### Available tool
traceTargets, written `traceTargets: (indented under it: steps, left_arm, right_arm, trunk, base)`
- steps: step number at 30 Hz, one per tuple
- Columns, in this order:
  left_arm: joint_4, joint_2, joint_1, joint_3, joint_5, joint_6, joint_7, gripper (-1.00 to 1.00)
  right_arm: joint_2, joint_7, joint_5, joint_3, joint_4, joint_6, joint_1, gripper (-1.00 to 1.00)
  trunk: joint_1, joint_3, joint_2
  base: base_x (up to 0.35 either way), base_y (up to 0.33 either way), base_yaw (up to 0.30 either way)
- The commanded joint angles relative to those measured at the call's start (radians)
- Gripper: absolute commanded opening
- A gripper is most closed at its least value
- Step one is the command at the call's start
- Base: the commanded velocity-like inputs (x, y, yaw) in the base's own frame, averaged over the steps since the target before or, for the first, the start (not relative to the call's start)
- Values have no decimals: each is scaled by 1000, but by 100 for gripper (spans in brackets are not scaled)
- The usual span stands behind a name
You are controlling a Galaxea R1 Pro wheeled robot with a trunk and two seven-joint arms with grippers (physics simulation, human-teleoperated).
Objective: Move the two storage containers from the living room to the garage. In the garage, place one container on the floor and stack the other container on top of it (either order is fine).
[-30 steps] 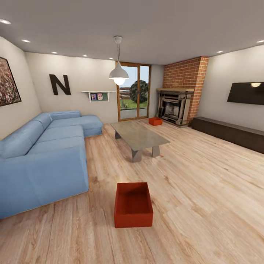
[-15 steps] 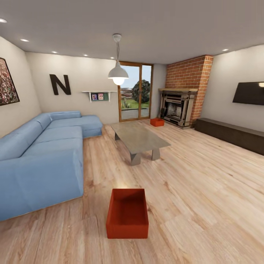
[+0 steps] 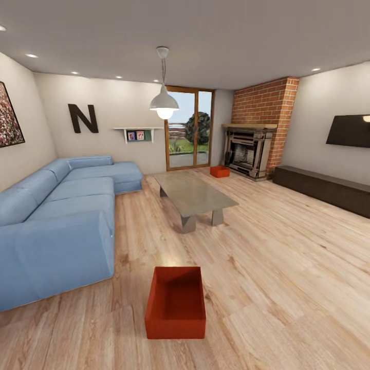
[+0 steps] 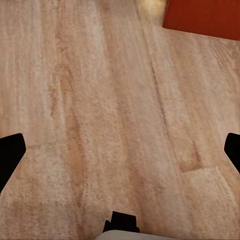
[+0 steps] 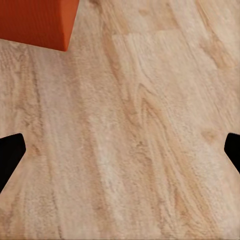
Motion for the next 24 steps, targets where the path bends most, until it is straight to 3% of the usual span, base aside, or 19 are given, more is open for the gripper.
traceTargets:
  steps: [1, 24]
  left_arm:
    - [1, 2, -1, 7, -1, -3, -5, 100]
    - [1, 0, -1, 7, -1, -3, -2, 100]
  right_arm:
    - [0, -9, 11, 0, 1, -2, -1, 100]
    - [0, -9, 11, 0, 1, -2, 0, 100]
  trunk:
    - [0, -1, -1]
    - [0, -1, -1]
  base:
    - [201, 0, 0]
    - [317, 0, 0]
